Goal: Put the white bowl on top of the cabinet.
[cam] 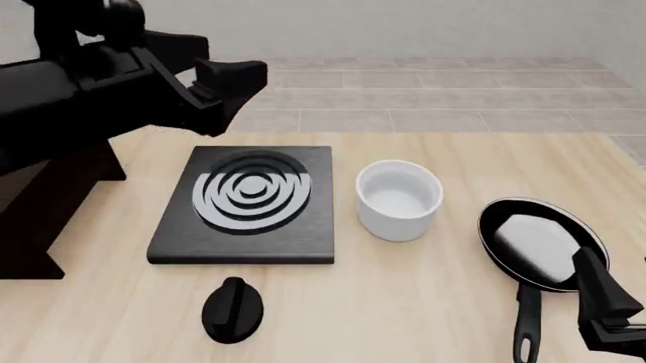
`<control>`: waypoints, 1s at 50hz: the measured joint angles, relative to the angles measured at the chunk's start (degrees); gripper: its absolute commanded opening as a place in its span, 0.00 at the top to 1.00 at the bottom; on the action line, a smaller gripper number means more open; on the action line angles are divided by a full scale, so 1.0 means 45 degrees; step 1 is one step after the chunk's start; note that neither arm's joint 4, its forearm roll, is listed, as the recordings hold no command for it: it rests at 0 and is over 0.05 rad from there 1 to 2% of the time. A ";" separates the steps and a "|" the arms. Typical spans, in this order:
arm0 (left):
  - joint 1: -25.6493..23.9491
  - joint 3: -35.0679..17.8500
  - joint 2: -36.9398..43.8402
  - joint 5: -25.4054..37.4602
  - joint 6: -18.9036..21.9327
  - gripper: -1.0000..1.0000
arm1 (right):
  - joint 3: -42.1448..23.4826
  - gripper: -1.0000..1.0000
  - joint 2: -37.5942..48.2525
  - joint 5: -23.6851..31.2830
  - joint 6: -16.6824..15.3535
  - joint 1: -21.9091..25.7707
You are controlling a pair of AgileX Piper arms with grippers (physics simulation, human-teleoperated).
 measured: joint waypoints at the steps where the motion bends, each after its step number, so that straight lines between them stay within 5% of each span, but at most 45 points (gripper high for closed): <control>1: -0.0059 -0.0172 0.0158 0.0053 0.0001 0.00 | -0.0004 0.00 -0.0027 0.0021 -0.0014 0.0001; 21: -0.1841 -0.2819 0.3109 0.1786 0.0291 0.00 | 0.0007 0.00 -0.0051 0.0044 0.0000 0.0005; 50: -0.3012 -0.4994 0.6230 0.3905 0.1737 0.00 | 0.0018 0.00 0.0046 -0.0073 -0.0012 0.0013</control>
